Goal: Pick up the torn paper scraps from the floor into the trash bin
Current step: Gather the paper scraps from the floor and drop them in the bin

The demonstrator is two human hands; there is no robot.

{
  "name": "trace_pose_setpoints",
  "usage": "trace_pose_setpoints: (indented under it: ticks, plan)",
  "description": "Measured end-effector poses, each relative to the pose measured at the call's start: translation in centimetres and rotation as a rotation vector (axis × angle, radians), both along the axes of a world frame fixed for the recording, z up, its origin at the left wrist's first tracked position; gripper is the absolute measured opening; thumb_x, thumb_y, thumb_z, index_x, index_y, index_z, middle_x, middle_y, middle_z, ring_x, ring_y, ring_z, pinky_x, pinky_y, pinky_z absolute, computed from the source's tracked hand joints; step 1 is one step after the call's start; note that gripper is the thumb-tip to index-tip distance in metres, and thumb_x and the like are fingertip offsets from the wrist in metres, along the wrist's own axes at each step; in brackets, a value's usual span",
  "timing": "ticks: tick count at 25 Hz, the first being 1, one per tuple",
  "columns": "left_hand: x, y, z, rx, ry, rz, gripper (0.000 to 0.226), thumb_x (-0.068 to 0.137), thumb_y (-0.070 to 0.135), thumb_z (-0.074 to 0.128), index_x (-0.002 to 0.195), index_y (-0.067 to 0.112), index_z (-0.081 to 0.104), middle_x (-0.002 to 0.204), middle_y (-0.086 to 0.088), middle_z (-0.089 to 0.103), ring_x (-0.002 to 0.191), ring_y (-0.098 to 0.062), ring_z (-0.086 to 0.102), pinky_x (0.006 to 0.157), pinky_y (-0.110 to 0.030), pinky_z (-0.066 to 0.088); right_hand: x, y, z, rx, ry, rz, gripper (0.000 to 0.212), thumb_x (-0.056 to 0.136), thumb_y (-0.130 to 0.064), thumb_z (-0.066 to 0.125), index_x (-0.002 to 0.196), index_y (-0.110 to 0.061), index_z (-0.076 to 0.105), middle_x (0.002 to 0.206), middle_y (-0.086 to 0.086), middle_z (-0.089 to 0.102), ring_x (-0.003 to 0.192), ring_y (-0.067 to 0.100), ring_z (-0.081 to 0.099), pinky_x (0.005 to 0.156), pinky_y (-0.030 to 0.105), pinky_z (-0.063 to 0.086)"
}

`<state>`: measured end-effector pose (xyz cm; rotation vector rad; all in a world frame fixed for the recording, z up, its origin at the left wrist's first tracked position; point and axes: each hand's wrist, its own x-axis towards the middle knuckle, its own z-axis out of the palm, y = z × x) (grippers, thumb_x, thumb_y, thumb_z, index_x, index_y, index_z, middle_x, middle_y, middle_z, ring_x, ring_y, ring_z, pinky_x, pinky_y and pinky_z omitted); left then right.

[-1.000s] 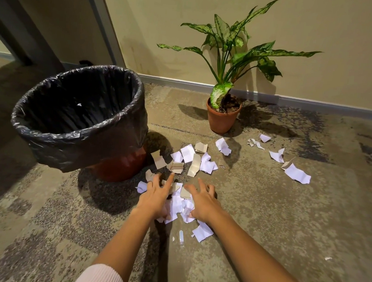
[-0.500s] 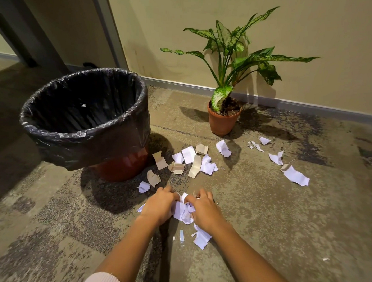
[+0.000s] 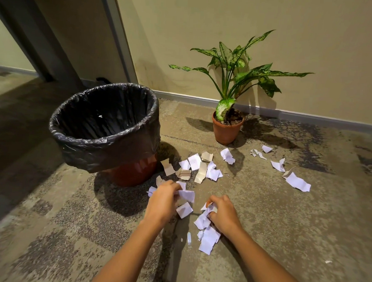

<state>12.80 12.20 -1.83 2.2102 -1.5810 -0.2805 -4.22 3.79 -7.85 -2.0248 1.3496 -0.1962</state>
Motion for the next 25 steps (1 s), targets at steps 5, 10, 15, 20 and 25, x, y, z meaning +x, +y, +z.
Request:
trace_pose_setpoints:
  ticks: [5, 10, 15, 20, 25]
  plan:
    - [0.9, -2.4, 8.8, -0.363, -0.050, 0.006, 0.010, 0.081, 0.006, 0.064, 0.087, 0.014, 0.067, 0.089, 0.001, 0.061, 0.082, -0.020, 0.059, 0.068, -0.036, 0.048, 0.2, 0.6, 1.2, -0.016, 0.012, 0.010, 0.024, 0.083, -0.004, 0.056, 0.093, -0.026, 0.061, 0.103, 0.002, 0.043, 0.084, 0.021, 0.050, 0.055, 0.019, 0.035]
    - [5.4, -3.3, 17.0, -0.634, -0.063, 0.164, 0.015, 0.082, 0.005, 0.066, 0.095, 0.011, 0.070, 0.096, -0.002, 0.065, 0.086, -0.019, 0.061, 0.074, -0.027, 0.045, 0.6, 1.0, 2.9, -0.042, -0.066, 0.018, 0.040, 0.077, -0.003, 0.056, 0.070, -0.041, 0.048, 0.098, 0.002, 0.045, 0.081, 0.020, 0.049, 0.056, 0.011, 0.032]
    - [11.5, -2.5, 18.5, -0.405, -0.170, 0.400, 0.019, 0.085, 0.010, 0.063, 0.103, 0.012, 0.068, 0.106, -0.011, 0.060, 0.093, -0.036, 0.060, 0.071, -0.038, 0.046, 2.0, -0.2, 6.2, -0.131, -0.125, 0.055, 0.030, 0.078, 0.001, 0.055, 0.084, -0.028, 0.056, 0.095, 0.000, 0.047, 0.081, 0.018, 0.047, 0.058, 0.008, 0.033]
    - [14.7, -0.7, 17.3, -0.261, -0.124, 0.442, 0.035, 0.084, 0.023, 0.072, 0.118, 0.023, 0.066, 0.122, -0.006, 0.055, 0.100, -0.029, 0.061, 0.078, -0.037, 0.047, 5.4, -1.9, 11.5, -0.248, -0.226, 0.101, 0.025, 0.081, -0.001, 0.056, 0.090, -0.023, 0.063, 0.098, 0.001, 0.046, 0.083, 0.018, 0.047, 0.059, 0.015, 0.032]
    - [15.2, 1.1, 17.0, -0.375, -0.126, 0.447, 0.030, 0.088, 0.024, 0.069, 0.117, 0.020, 0.066, 0.125, -0.001, 0.056, 0.098, -0.022, 0.063, 0.084, -0.037, 0.049, 12.4, -2.3, 19.4, -0.385, -0.500, 0.111, 0.024, 0.082, -0.001, 0.062, 0.097, -0.019, 0.064, 0.101, 0.002, 0.046, 0.090, 0.014, 0.049, 0.067, 0.010, 0.036]
